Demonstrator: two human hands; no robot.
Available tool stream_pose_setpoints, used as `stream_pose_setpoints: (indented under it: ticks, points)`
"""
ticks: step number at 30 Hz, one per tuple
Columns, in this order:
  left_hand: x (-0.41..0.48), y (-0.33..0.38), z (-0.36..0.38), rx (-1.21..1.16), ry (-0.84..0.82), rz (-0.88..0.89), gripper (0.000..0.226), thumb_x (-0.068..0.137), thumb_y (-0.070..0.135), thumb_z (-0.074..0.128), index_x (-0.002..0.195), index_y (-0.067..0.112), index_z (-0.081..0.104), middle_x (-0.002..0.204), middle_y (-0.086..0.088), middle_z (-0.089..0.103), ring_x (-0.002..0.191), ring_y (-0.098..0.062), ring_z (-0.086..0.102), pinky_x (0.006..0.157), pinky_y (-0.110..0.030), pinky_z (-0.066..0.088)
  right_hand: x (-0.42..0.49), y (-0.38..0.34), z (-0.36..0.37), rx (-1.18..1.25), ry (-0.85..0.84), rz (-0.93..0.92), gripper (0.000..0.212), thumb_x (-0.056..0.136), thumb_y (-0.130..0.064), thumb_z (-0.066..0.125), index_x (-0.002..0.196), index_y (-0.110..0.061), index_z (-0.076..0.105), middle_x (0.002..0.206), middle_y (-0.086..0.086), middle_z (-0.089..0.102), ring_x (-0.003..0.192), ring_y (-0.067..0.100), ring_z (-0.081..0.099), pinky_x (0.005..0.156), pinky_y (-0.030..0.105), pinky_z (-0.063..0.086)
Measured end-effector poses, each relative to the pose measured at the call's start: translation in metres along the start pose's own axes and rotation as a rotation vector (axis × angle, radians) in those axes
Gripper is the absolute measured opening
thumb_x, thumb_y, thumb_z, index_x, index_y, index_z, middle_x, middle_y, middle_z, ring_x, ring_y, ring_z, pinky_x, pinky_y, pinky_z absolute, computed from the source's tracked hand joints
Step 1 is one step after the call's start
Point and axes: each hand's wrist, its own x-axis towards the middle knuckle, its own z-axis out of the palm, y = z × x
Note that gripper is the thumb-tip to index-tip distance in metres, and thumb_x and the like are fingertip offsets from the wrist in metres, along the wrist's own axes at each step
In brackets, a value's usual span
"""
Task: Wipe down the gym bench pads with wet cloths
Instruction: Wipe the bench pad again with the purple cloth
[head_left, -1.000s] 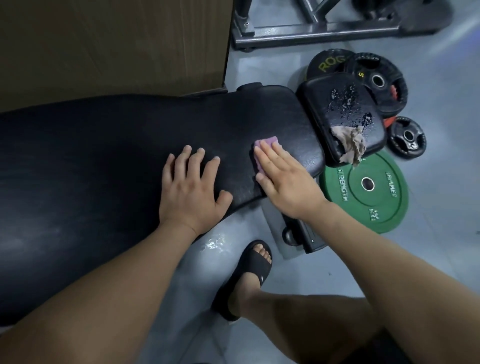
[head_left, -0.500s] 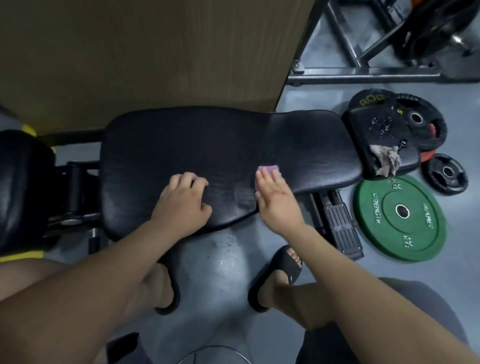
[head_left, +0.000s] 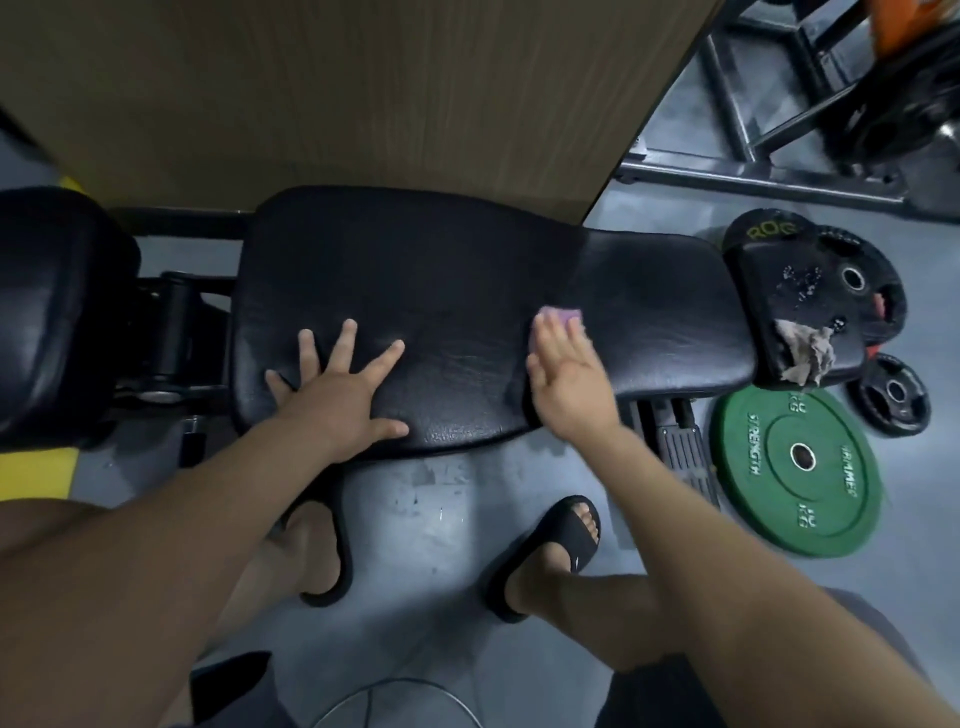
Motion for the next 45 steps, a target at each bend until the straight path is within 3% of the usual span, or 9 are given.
stream_pose_setpoints:
  ticks: [4, 10, 17, 21, 24, 28, 31, 38, 45]
  points:
    - [0.003, 0.002, -0.002, -0.008, -0.015, 0.0, 0.102, 0.086, 0.066, 0.067, 0.15, 0.064, -0.013, 0.16, 0.008, -0.041, 0.147, -0.042, -0.035, 0.115, -0.078, 0.002, -0.025, 0.005, 0.003, -0.091, -0.153, -0.416, 0.056, 0.107, -0.033, 0.036, 0.159, -0.014, 0.031, 0.166, 0.003, 0.028, 0.156, 0.026, 0.015, 0.127, 0.04, 0.016]
    - [0.004, 0.007, -0.008, 0.027, -0.029, -0.017, 0.106, 0.084, 0.065, 0.07, 0.151, 0.063, -0.012, 0.163, 0.007, -0.037, 0.149, -0.044, -0.031, 0.114, -0.079, 0.006, 0.051, 0.035, -0.02, -0.06, -0.034, 0.059, 0.054, 0.109, -0.023, 0.036, 0.16, -0.006, 0.024, 0.168, 0.011, 0.02, 0.156, 0.036, 0.008, 0.128, 0.041, 0.006]
    - [0.007, 0.007, -0.011, 0.126, -0.018, -0.02, 0.109, 0.08, 0.073, 0.067, 0.149, 0.063, -0.017, 0.164, 0.006, -0.034, 0.152, -0.045, -0.022, 0.114, -0.076, 0.019, -0.007, -0.019, 0.006, -0.117, -0.139, -0.476, 0.055, 0.107, -0.029, 0.038, 0.158, -0.01, 0.033, 0.165, 0.004, 0.029, 0.157, 0.025, 0.014, 0.128, 0.037, 0.013]
    - [0.008, 0.006, -0.01, 0.13, -0.02, -0.02, 0.109, 0.08, 0.073, 0.067, 0.149, 0.063, -0.016, 0.164, 0.006, -0.034, 0.151, -0.045, -0.023, 0.114, -0.077, 0.018, 0.037, 0.02, -0.008, -0.096, -0.051, -0.235, 0.056, 0.106, -0.028, 0.037, 0.159, -0.01, 0.03, 0.166, 0.007, 0.028, 0.156, 0.031, 0.016, 0.125, 0.049, 0.022]
    - [0.008, 0.006, -0.01, 0.127, -0.028, -0.025, 0.109, 0.08, 0.073, 0.067, 0.149, 0.063, -0.017, 0.164, 0.006, -0.035, 0.151, -0.045, -0.023, 0.114, -0.077, 0.017, 0.056, -0.001, -0.004, -0.092, -0.03, -0.014, 0.055, 0.109, -0.026, 0.033, 0.159, -0.003, 0.027, 0.167, 0.013, 0.023, 0.155, 0.038, 0.012, 0.128, 0.045, 0.011]
    - [0.008, 0.007, -0.012, 0.121, -0.038, -0.028, 0.109, 0.081, 0.072, 0.068, 0.149, 0.063, -0.017, 0.163, 0.007, -0.037, 0.151, -0.044, -0.025, 0.115, -0.077, 0.015, 0.001, -0.055, 0.02, -0.093, -0.01, -0.337, 0.056, 0.104, -0.027, 0.035, 0.151, 0.001, 0.042, 0.158, 0.016, 0.04, 0.151, 0.04, 0.027, 0.126, 0.046, 0.02]
    - [0.009, 0.007, -0.012, 0.122, -0.043, -0.03, 0.109, 0.08, 0.073, 0.067, 0.149, 0.063, -0.017, 0.162, 0.007, -0.038, 0.151, -0.044, -0.025, 0.115, -0.077, 0.015, -0.027, -0.05, 0.019, -0.123, -0.16, -0.512, 0.057, 0.107, -0.035, 0.035, 0.158, -0.012, 0.032, 0.166, 0.002, 0.027, 0.157, 0.023, 0.012, 0.127, 0.041, 0.017]
    - [0.007, 0.007, -0.013, 0.124, -0.056, -0.025, 0.11, 0.081, 0.072, 0.068, 0.149, 0.063, -0.018, 0.162, 0.007, -0.038, 0.151, -0.044, -0.026, 0.115, -0.077, 0.016, 0.006, -0.029, 0.009, -0.059, -0.047, -0.09, 0.057, 0.105, -0.034, 0.033, 0.158, -0.014, 0.034, 0.165, 0.004, 0.03, 0.155, 0.031, 0.019, 0.125, 0.049, 0.021]
    - [0.01, 0.007, -0.011, 0.147, -0.046, -0.026, 0.11, 0.079, 0.076, 0.065, 0.147, 0.064, -0.021, 0.161, 0.007, -0.039, 0.151, -0.044, -0.025, 0.114, -0.076, 0.017, -0.051, -0.046, 0.03, -0.148, -0.092, -0.345, 0.057, 0.109, -0.037, 0.028, 0.162, -0.016, 0.022, 0.169, -0.001, 0.017, 0.158, 0.019, 0.006, 0.128, 0.039, 0.014]
